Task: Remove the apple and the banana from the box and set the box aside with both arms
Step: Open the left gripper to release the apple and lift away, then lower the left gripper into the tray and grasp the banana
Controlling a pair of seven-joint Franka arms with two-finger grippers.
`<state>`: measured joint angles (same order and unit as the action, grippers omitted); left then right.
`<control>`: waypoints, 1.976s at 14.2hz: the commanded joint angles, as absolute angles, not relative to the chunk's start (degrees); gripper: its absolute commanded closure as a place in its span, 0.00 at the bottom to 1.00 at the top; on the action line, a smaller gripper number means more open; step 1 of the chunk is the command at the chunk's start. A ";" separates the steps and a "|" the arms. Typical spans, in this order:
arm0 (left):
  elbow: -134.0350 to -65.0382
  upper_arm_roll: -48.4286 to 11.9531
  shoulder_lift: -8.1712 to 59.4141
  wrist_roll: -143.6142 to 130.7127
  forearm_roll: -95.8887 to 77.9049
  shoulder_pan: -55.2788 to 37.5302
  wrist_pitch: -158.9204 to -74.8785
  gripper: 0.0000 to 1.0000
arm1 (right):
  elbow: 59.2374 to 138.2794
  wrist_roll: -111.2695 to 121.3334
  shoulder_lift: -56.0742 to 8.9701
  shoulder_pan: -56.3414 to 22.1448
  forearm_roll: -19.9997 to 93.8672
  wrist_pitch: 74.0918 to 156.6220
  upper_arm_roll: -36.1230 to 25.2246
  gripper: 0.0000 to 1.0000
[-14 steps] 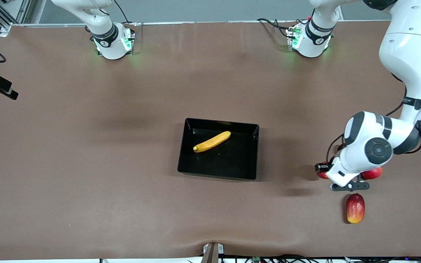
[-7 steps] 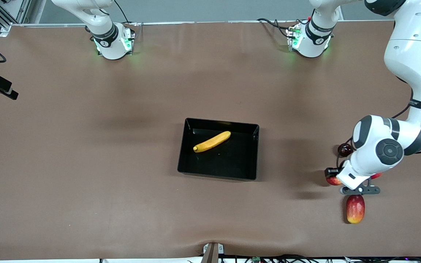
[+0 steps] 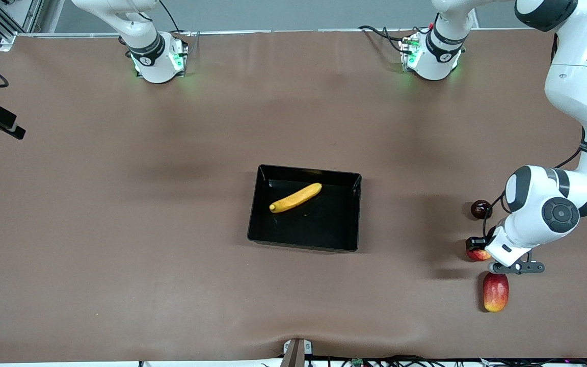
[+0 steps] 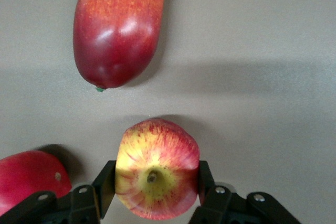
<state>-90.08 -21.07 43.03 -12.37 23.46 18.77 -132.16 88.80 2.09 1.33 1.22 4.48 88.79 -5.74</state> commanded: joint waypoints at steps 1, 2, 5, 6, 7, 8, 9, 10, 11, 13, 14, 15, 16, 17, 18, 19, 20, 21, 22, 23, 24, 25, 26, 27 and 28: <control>-89.91 -21.45 42.63 -11.96 24.25 19.25 -132.37 0.00 | 87.45 2.72 0.70 2.29 5.54 88.33 -5.19 0.00; -89.91 -21.53 40.97 -11.00 24.34 19.51 -131.75 0.00 | 87.45 2.72 0.70 2.29 5.54 88.33 -5.19 0.00; -89.83 -24.24 35.44 -9.40 23.64 19.86 -125.18 0.00 | 87.45 2.72 0.70 2.29 5.54 88.33 -5.19 0.00; -89.74 -26.00 33.68 -9.93 22.95 19.95 -122.89 0.00 | 87.45 2.72 0.70 2.29 5.54 88.33 -5.19 0.00; -89.65 -26.97 32.27 -10.37 21.63 19.69 -120.61 0.00 | 87.45 2.72 0.70 2.29 5.54 88.33 -5.19 0.00; -89.74 -27.77 31.12 -10.37 20.23 19.69 -118.93 0.00 | 87.45 2.72 0.70 2.37 5.54 88.33 -5.27 0.00; -89.74 -29.08 30.16 -10.37 18.74 19.77 -117.18 0.00 | 87.45 2.72 0.70 2.37 5.54 88.33 -5.19 0.00; -89.74 -30.48 29.28 -10.63 17.50 19.69 -115.42 0.00 | 87.45 2.72 0.70 2.37 5.54 88.33 -5.19 0.00; -89.82 -32.41 28.66 -11.16 17.06 19.60 -114.01 0.00 | 87.45 2.72 0.70 2.37 5.54 88.33 -5.19 0.00; -90.17 -38.12 28.65 -10.63 17.31 18.99 -111.80 0.00 | 87.45 2.72 0.70 2.29 5.54 88.33 -5.19 0.00; -90.18 -39.80 29.09 -11.50 17.75 17.16 -111.80 0.00 | 87.45 2.72 0.70 2.37 5.54 88.33 -5.19 0.00; -89.91 -39.90 29.18 -11.60 17.75 13.66 -111.88 0.00 | 87.45 2.72 0.70 2.37 5.54 88.33 -5.27 0.00; -89.56 -39.82 29.35 -12.30 17.84 11.10 -112.06 0.00 | 87.45 2.72 0.70 2.37 5.54 88.33 -5.19 0.00; -89.47 -39.81 30.14 -13.87 17.75 8.81 -112.76 0.00 | 87.45 2.72 0.70 2.37 5.54 88.33 -5.27 0.00; -89.21 -39.90 30.84 -16.67 17.67 6.00 -112.76 0.00 | 87.45 2.72 0.70 2.37 5.54 88.33 -5.19 0.00; -87.90 -39.73 31.89 -18.53 17.84 2.93 -112.85 0.00 | 87.45 2.72 0.70 2.37 5.54 88.33 -5.27 0.00; -85.98 -39.55 33.64 -19.07 18.19 0.12 -112.85 0.00 | 87.45 2.72 0.70 2.46 5.54 88.33 -5.19 0.00; -84.39 -39.55 35.92 -19.25 18.98 -1.91 -112.94 0.00 | 87.45 2.72 0.70 2.46 5.54 88.33 -5.27 0.00; -83.07 -39.55 37.69 -19.16 19.42 -3.24 -113.55 0.00 | 87.45 2.72 0.70 2.37 5.45 88.33 -5.19 0.00; -82.27 -39.55 39.18 -18.99 20.38 -4.47 -115.73 0.00 | 87.45 2.72 0.70 2.46 5.54 88.33 -5.19 0.00; -82.27 -39.46 40.24 -19.16 21.52 -5.87 -118.45 0.00 | 87.45 2.72 0.70 2.37 5.54 88.33 -5.19 0.00; -82.27 -39.03 41.47 -19.60 21.62 -7.19 -121.17 0.00 | 87.45 2.72 0.70 2.46 5.54 88.33 -5.19 0.00; -82.27 -38.76 42.35 -20.12 21.62 -7.90 -124.16 0.00 | 87.45 2.72 0.62 2.37 5.54 88.33 -5.19 0.00; -82.27 -38.41 43.15 -20.82 21.71 -8.87 -126.45 0.00 | 87.45 2.72 0.62 2.37 5.62 88.33 -5.19 0.00; -82.09 -36.84 44.02 -21.53 21.62 -10.53 -128.56 0.00 | 87.45 2.72 0.62 2.37 5.62 88.33 -5.19 0.00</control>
<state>-84.32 -38.60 41.96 -19.78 20.31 -7.86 -125.93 88.73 2.09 1.28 1.29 4.48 88.79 -5.78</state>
